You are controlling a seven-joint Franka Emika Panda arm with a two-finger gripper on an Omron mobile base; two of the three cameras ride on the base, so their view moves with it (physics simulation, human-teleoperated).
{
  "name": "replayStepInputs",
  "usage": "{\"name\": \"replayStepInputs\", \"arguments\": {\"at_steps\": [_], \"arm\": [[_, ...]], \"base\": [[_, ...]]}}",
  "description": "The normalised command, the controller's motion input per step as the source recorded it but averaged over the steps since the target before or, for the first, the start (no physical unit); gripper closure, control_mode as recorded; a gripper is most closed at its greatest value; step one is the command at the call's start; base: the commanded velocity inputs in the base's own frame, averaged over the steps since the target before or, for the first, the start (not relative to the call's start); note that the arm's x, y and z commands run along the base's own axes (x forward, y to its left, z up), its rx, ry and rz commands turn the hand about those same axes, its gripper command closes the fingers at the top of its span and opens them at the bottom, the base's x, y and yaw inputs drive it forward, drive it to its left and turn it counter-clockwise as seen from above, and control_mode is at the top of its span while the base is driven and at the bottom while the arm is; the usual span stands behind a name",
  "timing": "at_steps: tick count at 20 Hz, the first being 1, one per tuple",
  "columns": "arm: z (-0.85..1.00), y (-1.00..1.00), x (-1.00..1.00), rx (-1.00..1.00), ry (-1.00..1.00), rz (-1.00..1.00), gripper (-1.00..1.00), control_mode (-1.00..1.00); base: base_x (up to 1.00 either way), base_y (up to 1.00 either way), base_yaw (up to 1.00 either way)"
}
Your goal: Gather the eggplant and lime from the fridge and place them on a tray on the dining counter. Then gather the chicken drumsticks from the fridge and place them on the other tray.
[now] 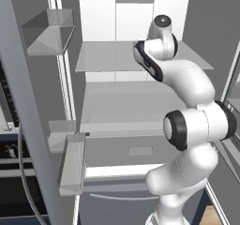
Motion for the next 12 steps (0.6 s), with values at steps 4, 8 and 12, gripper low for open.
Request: {"name": "replayStepInputs", "arguments": {"at_steps": [4, 8, 12], "arm": [[-0.04, -0.02, 0.39, 0.0, 0.06, 0.0, -1.0, -1.0], [-0.01, -0.04, 0.35, 0.0, 0.09, 0.0, -1.0, -1.0], [-0.02, -0.03, 0.3, 0.0, 0.06, 0.0, -1.0, -1.0]], "base": [[0.0, 0.0, 0.0], [0.0, 0.0, 0.0], [0.0, 0.0, 0.0]]}}
